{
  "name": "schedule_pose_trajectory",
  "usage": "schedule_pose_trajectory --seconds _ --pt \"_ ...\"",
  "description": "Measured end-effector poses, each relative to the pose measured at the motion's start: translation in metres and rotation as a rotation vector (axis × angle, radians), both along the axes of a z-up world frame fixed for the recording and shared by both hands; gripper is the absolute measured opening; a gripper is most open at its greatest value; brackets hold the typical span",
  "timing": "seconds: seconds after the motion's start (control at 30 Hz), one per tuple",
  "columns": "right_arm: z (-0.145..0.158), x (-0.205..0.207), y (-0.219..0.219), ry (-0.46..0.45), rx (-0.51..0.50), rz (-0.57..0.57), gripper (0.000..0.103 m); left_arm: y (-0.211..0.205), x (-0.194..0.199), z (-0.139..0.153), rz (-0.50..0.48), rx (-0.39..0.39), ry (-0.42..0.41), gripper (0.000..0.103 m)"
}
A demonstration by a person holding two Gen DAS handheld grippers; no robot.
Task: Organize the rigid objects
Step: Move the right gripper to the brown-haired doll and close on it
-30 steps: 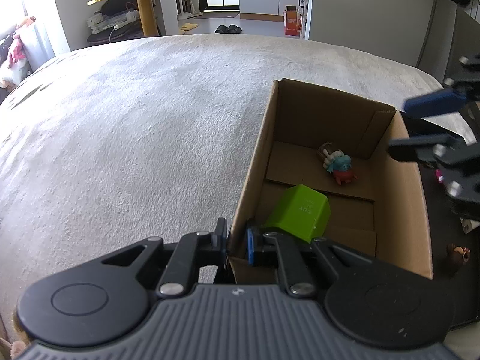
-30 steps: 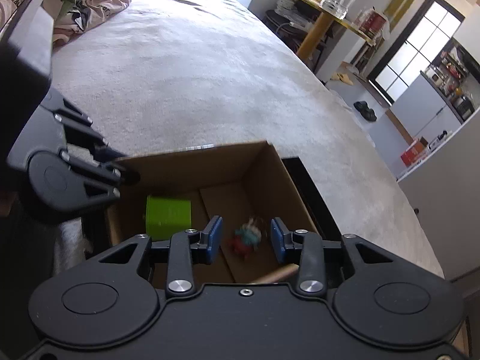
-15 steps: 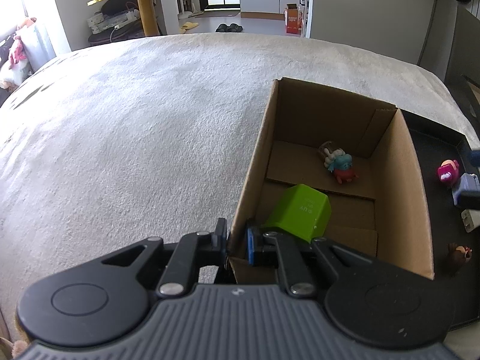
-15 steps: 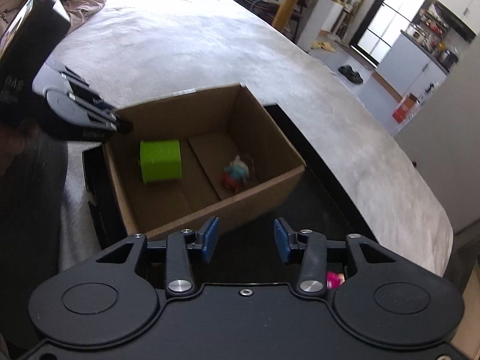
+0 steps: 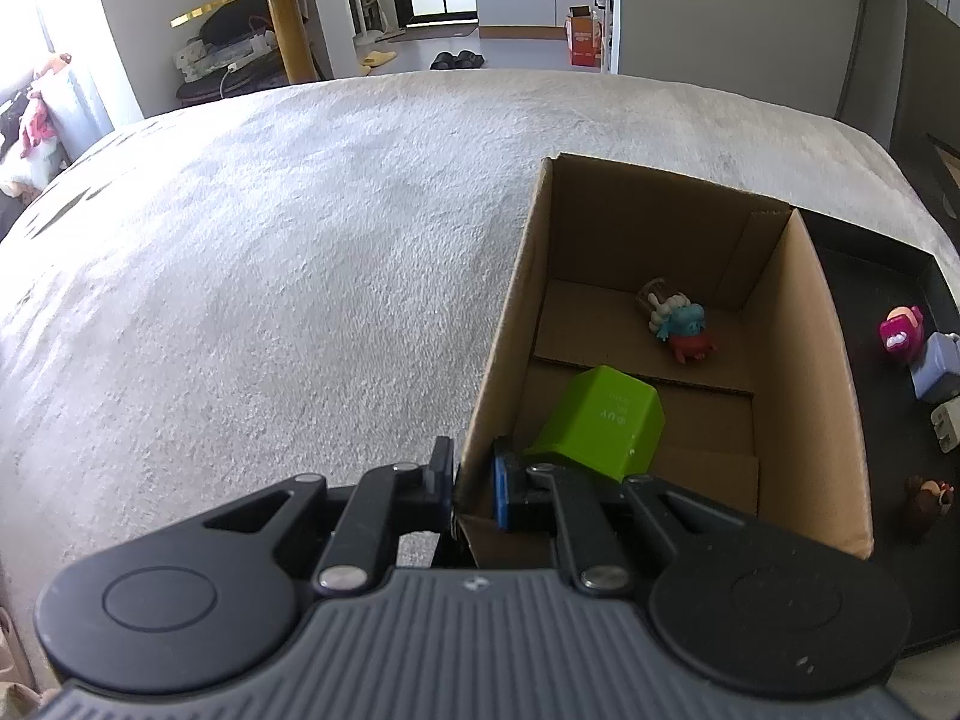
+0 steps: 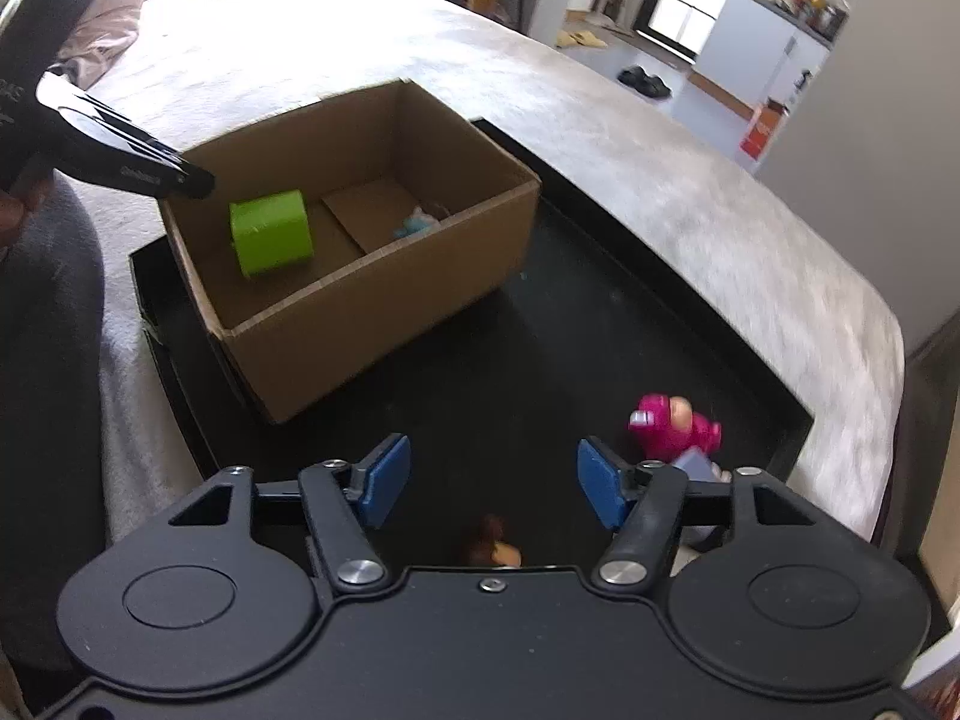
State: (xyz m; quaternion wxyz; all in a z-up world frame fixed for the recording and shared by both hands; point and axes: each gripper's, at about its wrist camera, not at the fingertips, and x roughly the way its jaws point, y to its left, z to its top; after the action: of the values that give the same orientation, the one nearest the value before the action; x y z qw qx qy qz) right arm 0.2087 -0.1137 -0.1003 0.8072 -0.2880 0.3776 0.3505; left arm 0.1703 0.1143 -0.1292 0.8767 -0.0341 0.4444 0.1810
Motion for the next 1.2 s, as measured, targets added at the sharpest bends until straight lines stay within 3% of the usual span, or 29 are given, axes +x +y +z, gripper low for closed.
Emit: schedule_pose_trajectory --seconds 0.6,0.7,0.77,0.93,0.97,1.0,1.03,1.2 --pt "-0.059 0.013 -0.032 0.136 0.036 -0.2 0.068 -0.004 0.001 0.0 -0.004 0.027 0.008 0.012" --pt "-0.061 0.017 -0.034 0.153 0.059 -0.237 0.071 -0.005 0.001 0.0 -0.004 0.033 0.01 0.013" --pt "-0.062 0.019 -0.034 0.161 0.076 -0.262 0.078 -0.005 0.001 -0.001 -0.003 0.034 0.01 0.013" --pt "-0.068 0.026 -0.034 0.186 0.09 -0.339 0.081 -0.006 0.001 -0.001 -0.005 0.037 0.01 0.013" --pt "-0.069 0.027 -0.033 0.192 0.09 -0.343 0.072 -0.006 0.001 -0.001 -0.006 0.037 0.009 0.013" --pt "-0.07 0.026 -0.031 0.2 0.088 -0.337 0.054 -0.005 0.001 -0.001 -0.006 0.036 0.009 0.013" --pt "-0.071 0.027 -0.029 0.202 0.073 -0.333 0.043 -0.004 0.0 -0.001 -0.005 0.033 0.008 0.013" --pt "-0.067 0.019 -0.016 0.198 0.041 -0.286 0.043 -0.004 0.001 -0.001 -0.002 0.028 0.007 0.013"
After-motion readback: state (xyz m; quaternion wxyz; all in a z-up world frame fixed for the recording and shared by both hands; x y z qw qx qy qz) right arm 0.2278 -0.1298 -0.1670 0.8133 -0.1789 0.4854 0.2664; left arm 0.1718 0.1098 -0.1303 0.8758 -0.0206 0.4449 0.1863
